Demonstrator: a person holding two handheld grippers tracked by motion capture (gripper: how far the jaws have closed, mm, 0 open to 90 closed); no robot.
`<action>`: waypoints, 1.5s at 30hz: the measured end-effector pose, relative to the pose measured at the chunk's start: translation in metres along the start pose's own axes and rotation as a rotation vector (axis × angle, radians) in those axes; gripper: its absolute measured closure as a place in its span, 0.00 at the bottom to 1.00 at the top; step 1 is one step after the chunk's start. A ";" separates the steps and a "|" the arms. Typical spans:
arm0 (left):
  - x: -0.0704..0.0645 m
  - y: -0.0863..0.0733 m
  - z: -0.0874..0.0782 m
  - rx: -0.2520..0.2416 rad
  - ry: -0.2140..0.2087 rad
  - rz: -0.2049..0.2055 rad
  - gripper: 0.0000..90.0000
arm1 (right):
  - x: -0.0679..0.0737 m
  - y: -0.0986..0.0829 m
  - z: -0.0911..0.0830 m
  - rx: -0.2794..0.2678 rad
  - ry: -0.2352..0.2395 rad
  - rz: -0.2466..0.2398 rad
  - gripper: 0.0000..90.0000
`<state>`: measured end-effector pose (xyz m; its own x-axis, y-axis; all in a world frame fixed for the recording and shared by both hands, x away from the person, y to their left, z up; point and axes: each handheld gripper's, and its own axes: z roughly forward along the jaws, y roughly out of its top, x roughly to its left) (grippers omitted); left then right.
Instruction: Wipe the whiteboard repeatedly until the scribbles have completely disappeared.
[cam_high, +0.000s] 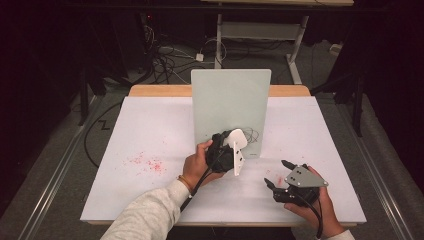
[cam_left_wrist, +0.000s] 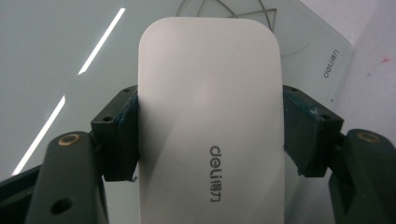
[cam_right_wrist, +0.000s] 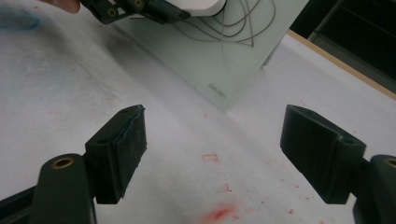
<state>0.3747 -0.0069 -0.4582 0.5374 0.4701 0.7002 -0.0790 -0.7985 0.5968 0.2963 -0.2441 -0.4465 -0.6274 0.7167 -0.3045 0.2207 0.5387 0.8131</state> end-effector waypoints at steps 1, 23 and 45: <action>-0.001 0.000 0.000 0.003 -0.004 0.007 0.32 | 0.000 0.000 0.000 0.000 0.000 0.000 0.26; 0.028 -0.062 -0.032 0.142 0.064 0.109 0.32 | -0.002 0.000 -0.002 -0.008 -0.019 0.012 0.26; -0.025 -0.009 0.007 0.096 0.047 0.264 0.31 | -0.002 -0.001 0.000 -0.001 -0.014 0.010 0.25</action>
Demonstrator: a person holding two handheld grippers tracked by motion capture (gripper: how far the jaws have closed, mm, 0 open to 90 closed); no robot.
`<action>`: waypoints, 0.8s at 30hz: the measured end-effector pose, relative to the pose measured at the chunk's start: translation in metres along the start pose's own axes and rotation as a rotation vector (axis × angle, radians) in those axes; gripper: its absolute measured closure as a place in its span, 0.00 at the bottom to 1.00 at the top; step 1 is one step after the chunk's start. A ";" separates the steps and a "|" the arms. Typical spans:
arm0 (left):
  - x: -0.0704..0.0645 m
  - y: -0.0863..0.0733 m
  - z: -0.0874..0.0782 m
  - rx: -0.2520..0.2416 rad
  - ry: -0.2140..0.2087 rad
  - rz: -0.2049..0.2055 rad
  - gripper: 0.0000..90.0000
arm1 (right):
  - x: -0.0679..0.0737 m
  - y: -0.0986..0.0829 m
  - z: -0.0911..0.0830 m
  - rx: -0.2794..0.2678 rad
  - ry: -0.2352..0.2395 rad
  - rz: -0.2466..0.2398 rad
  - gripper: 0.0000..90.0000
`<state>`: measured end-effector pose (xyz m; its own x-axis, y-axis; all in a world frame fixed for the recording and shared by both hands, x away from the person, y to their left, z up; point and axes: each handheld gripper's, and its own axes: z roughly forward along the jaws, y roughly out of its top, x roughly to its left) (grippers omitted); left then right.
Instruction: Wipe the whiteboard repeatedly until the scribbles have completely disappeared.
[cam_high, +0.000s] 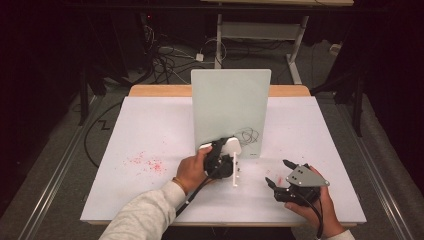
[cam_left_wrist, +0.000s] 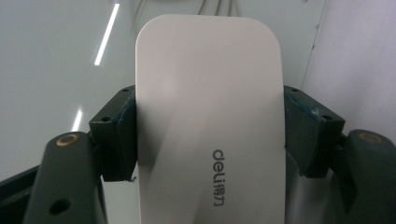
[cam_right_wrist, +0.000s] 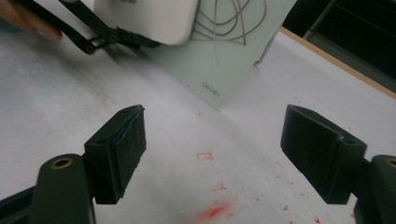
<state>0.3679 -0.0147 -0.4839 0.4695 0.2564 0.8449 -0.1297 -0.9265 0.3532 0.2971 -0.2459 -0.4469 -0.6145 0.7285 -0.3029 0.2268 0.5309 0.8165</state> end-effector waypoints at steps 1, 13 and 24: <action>-0.001 0.004 0.001 -0.006 0.000 0.003 0.31 | 0.000 0.000 -0.001 -0.002 -0.003 0.000 0.25; 0.001 0.014 0.004 -0.015 0.002 -0.008 0.32 | -0.002 0.000 -0.003 -0.014 -0.010 0.007 0.25; 0.030 0.018 0.000 -0.057 0.069 -0.139 0.32 | -0.002 0.000 -0.003 -0.013 -0.010 0.004 0.25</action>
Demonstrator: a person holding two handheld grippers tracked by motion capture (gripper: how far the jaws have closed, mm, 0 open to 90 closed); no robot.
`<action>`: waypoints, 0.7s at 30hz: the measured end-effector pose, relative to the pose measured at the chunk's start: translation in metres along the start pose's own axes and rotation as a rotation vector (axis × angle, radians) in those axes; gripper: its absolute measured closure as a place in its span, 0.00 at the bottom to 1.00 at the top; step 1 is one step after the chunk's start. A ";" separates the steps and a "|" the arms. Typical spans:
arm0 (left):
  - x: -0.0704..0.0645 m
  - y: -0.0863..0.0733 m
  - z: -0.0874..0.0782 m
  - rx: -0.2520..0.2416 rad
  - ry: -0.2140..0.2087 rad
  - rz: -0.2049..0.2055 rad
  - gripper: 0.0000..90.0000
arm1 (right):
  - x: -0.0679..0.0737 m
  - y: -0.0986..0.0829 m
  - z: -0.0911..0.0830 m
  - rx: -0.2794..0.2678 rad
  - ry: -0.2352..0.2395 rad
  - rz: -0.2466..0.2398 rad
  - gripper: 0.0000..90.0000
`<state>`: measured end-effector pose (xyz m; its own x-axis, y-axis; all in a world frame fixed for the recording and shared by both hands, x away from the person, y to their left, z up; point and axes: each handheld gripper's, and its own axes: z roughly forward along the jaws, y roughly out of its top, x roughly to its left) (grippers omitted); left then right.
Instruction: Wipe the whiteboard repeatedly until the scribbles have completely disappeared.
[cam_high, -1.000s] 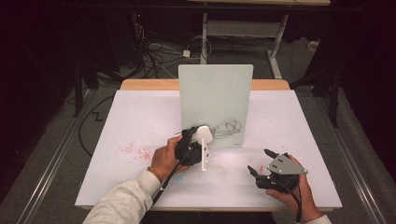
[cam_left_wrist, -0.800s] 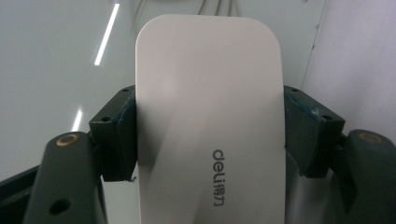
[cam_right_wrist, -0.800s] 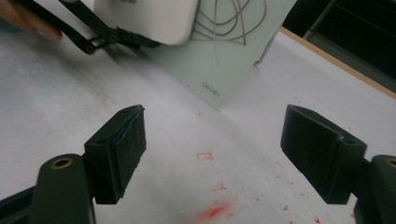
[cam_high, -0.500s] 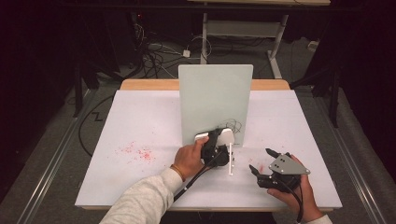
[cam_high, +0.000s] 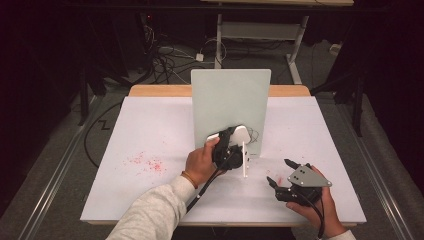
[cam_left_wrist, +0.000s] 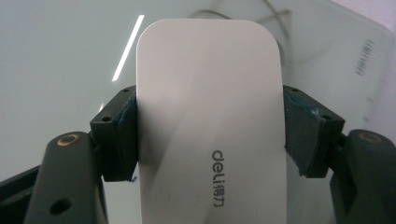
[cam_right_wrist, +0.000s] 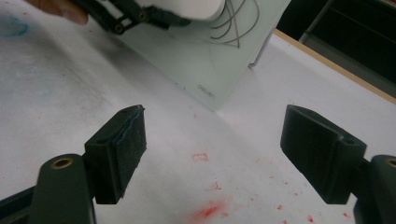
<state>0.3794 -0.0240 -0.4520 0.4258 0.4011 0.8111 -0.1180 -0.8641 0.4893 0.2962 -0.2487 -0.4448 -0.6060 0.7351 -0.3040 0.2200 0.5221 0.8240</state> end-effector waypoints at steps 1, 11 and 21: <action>0.004 0.001 0.000 -0.007 -0.003 -0.040 0.32 | 0.000 0.000 0.000 0.000 0.000 0.000 0.25; -0.013 0.025 0.011 -0.023 -0.003 -0.032 0.32 | -0.001 0.000 0.000 -0.001 0.001 0.004 0.26; -0.035 0.038 0.020 -0.036 -0.046 0.022 0.32 | -0.009 -0.002 -0.004 -0.017 -0.020 0.035 0.26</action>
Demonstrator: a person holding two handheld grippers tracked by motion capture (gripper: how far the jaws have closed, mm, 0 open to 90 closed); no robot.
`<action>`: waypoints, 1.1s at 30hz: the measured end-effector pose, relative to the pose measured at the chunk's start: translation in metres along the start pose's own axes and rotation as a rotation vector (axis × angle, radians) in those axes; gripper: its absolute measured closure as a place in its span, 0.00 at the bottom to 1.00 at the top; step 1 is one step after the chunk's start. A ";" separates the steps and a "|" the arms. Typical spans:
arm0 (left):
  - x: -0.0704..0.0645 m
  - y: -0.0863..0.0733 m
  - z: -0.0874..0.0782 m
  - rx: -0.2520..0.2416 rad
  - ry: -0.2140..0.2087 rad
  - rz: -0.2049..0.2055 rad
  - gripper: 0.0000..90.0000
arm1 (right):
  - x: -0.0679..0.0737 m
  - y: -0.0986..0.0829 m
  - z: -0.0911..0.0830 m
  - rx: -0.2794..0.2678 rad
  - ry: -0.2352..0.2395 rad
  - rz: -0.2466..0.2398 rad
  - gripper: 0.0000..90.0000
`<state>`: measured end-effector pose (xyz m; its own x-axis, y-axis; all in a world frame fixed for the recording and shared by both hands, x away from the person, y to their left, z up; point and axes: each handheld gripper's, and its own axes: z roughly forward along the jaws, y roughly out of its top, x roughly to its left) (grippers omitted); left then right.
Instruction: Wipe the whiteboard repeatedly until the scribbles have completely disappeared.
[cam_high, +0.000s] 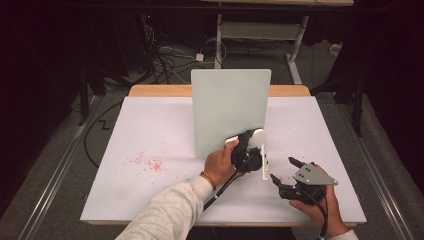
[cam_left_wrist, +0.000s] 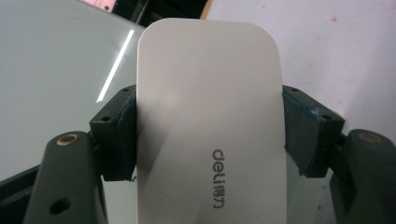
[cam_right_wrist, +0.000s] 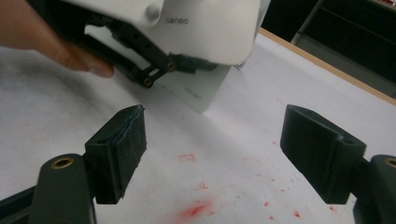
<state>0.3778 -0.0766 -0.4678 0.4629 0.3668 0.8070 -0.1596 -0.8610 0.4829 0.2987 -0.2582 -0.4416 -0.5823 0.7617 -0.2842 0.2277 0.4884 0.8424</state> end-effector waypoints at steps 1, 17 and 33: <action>-0.002 0.000 0.000 0.005 -0.012 0.013 0.32 | -0.001 0.000 0.000 0.000 -0.007 0.004 0.26; 0.000 -0.055 -0.023 0.102 -0.051 0.145 0.32 | 0.000 0.000 -0.002 -0.004 -0.010 -0.001 0.26; 0.021 -0.121 -0.051 0.159 -0.021 0.162 0.32 | 0.002 0.001 0.000 -0.001 -0.009 -0.007 0.26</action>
<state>0.3621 0.0527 -0.4920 0.4609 0.2131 0.8615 -0.0950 -0.9533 0.2867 0.2973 -0.2563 -0.4415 -0.5770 0.7619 -0.2943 0.2226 0.4934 0.8409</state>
